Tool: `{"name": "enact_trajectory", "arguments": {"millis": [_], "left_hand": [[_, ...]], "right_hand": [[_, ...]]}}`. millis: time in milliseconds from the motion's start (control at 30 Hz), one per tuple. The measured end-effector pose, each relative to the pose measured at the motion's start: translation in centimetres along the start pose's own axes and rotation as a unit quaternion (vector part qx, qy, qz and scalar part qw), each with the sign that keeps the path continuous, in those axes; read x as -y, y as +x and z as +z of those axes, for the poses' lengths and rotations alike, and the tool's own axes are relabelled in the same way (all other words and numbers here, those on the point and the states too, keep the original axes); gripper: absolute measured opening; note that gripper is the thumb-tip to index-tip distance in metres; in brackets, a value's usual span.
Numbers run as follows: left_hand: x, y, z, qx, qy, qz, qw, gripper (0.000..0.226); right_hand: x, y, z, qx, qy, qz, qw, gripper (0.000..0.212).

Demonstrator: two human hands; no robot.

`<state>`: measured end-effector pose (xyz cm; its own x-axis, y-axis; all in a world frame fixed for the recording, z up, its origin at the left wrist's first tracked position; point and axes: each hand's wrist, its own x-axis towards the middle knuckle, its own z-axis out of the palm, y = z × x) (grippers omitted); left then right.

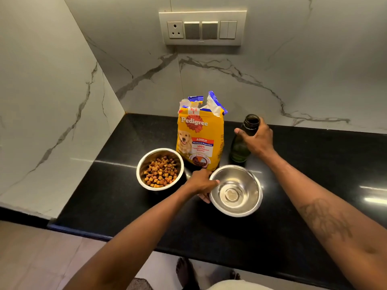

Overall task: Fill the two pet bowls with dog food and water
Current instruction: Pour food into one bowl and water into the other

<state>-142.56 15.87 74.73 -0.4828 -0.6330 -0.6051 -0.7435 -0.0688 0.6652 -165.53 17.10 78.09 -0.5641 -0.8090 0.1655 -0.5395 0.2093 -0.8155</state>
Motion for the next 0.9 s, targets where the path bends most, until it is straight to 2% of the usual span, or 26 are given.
{"name": "enact_trajectory", "arguments": {"millis": [200,367,467,667,900], "left_hand": [[-0.6,-1.3,1.2,0.009,-0.048,-0.008,0.999,0.027],[-1.7,-1.7,0.3,-0.012,-0.075,-0.01,0.997,0.03],[-2.2,-2.0,0.2,-0.02,-0.075,-0.001,0.997,0.027],[-2.7,-2.4,0.4,-0.016,-0.088,0.015,0.996,0.024],[-3.1,-2.1,0.2,-0.024,-0.093,0.027,0.995,0.023]], "right_hand": [[-1.0,-2.9,-2.4,0.042,-0.086,-0.144,0.985,0.061],[-2.2,-4.9,-4.6,0.099,-0.208,-0.234,0.945,0.064],[-2.6,-5.4,-5.5,0.107,-0.268,-0.279,0.916,0.064],[-2.9,-5.1,-6.3,0.104,-0.39,-0.346,0.847,0.067],[-2.6,-5.1,-6.9,0.096,-0.449,-0.365,0.81,0.065]]}}
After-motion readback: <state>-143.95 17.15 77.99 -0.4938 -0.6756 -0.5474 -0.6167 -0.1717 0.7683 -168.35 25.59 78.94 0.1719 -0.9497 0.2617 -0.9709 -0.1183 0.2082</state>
